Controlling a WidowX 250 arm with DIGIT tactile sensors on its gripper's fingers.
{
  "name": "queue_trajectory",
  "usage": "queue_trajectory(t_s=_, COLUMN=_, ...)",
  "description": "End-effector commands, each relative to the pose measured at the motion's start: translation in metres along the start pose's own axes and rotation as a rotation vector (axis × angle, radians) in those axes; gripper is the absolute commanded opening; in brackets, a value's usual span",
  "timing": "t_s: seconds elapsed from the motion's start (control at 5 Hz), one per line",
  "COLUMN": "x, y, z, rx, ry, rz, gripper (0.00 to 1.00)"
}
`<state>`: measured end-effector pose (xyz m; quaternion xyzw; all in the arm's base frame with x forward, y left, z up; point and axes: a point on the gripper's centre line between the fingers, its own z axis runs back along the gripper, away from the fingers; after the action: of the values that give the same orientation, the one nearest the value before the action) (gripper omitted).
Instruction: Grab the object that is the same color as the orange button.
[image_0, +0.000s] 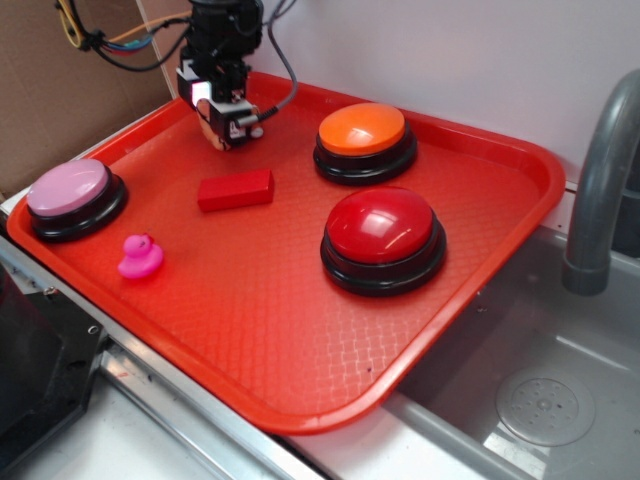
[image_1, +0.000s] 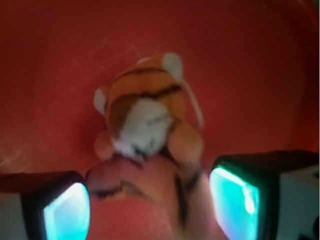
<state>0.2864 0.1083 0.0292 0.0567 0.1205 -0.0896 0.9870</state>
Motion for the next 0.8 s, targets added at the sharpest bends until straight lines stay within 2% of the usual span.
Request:
queue_trajectory(t_s=0.0, x=0.011, y=-0.006, z=-0.010, rx=0.004, ry=-0.012, rz=0.002, gripper=0.00)
queue_trajectory(t_s=0.2, x=-0.007, y=-0.013, z=0.010, rx=-0.038, ry=-0.035, rz=0.008, gripper=0.00)
queue_trajectory(t_s=0.4, x=-0.052, y=-0.031, z=0.052, rx=-0.103, ry=-0.013, rz=0.110, gripper=0.00)
queue_trajectory(t_s=0.6, x=-0.101, y=-0.060, z=0.092, rx=-0.080, ry=0.012, rz=0.372, gripper=0.00)
